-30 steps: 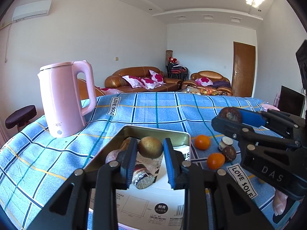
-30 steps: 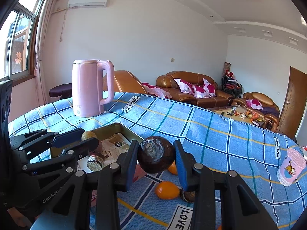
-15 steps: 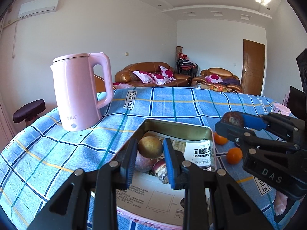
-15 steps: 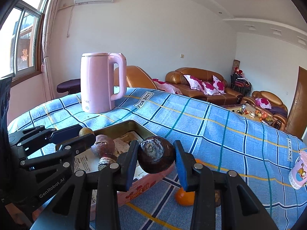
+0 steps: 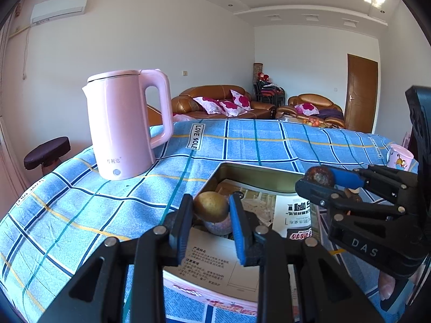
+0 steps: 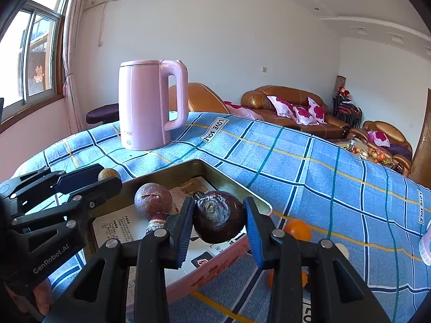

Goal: Organize fruits
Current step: 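Move the kiwi and the brown fruit over the tin box with both tools, then open the left tool to drop the kiwi while the right tool releases the brown fruit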

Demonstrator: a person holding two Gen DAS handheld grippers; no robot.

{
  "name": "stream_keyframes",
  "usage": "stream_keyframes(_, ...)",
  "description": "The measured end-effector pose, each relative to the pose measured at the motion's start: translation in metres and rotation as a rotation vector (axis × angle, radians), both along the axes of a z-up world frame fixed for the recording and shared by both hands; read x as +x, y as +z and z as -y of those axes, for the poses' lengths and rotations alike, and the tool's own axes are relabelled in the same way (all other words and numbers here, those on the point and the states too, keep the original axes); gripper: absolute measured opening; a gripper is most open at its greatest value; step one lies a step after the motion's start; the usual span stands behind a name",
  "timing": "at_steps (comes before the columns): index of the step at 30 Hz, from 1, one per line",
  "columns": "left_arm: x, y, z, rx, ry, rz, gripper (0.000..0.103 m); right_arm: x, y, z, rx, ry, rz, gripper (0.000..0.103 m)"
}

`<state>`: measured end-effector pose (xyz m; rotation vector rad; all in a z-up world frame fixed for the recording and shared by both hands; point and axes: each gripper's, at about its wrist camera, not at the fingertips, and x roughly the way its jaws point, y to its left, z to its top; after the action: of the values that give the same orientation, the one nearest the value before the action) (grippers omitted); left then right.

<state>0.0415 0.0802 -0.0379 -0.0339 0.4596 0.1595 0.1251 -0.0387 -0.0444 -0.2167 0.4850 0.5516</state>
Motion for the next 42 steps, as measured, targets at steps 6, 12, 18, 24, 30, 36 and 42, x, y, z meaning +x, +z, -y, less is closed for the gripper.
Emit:
stream_keyframes(6,-0.001,-0.001,-0.001,-0.003,-0.013,-0.013,0.029,0.001,-0.006,-0.009,-0.016,0.016,-0.014,0.039)
stream_keyframes(12,0.005,-0.008,-0.002,-0.02,-0.036,-0.063,0.029,0.005,-0.012,-0.013,-0.021,0.017,-0.03,0.039)
stream_keyframes(18,0.012,-0.018,-0.002,-0.043,-0.061,-0.126,0.029,0.007,-0.013,-0.014,-0.028,0.02,-0.045,0.039)
stream_keyframes(24,0.018,-0.022,-0.003,-0.063,-0.074,-0.166,0.029,0.012,-0.016,-0.018,-0.042,0.03,-0.07,0.039)
stream_keyframes(30,0.023,-0.026,-0.003,-0.069,-0.079,-0.198,0.03,0.016,-0.021,-0.024,-0.071,0.04,-0.1,0.039)
stream_keyframes(36,0.026,-0.028,-0.003,-0.064,-0.079,-0.211,0.03,0.019,-0.024,-0.026,-0.083,0.043,-0.123,0.039)
stream_keyframes(42,0.022,-0.026,-0.004,-0.059,-0.068,-0.195,0.041,0.018,-0.023,-0.027,-0.098,0.025,-0.109,0.064)
